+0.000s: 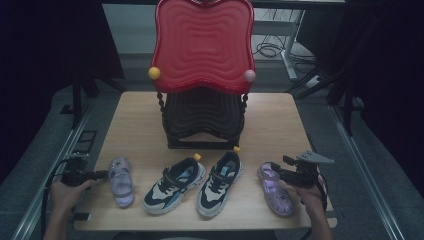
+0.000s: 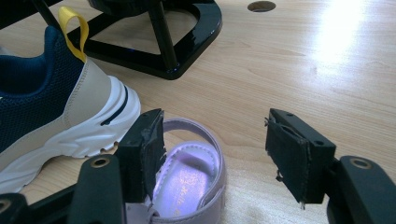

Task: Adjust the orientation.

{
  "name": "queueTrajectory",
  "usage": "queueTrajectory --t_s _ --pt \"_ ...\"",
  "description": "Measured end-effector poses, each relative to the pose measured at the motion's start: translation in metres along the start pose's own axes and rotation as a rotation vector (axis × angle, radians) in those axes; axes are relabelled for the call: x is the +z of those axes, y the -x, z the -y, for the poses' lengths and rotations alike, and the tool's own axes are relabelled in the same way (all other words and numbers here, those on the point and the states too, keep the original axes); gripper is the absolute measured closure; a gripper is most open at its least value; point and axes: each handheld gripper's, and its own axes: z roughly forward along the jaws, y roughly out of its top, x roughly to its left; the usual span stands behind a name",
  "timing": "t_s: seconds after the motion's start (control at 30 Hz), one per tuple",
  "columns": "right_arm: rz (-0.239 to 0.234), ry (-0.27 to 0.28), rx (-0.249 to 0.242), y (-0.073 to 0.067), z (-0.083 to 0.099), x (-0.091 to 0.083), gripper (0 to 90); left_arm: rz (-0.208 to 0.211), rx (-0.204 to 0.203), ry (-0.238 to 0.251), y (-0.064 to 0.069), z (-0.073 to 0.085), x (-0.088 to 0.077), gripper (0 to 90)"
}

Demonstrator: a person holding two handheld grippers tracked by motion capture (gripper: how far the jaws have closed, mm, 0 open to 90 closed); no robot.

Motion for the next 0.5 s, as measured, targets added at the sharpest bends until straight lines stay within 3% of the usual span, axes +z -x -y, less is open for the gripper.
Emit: queueTrajectory --t_s 0.1,0.17,0.27,0.37,0.5 --pt "0.011 0.006 0.006 0.001 0.001 -0.001 37.6 0.001 -0.007 0.012 0.0 -0.002 -0.004 89.7" --pt "0.015 0.011 0.015 0.002 0.001 -0.003 37.7 0.012 0.003 0.042 0.008 -0.002 -0.012 89.7" --pt "0.017 0.014 0.023 0.003 0.001 -0.005 37.7 0.027 0.046 0.079 0.031 -0.006 -0.026 89.6" --pt "0.024 0.02 0.022 0.003 0.001 -0.005 37.8 0.042 0.103 0.087 0.057 -0.012 -0.035 89.5" --pt "0.047 0.027 0.038 0.003 0.001 -0.005 38.0 0.081 0.145 0.075 0.082 -0.019 -0.031 89.5"
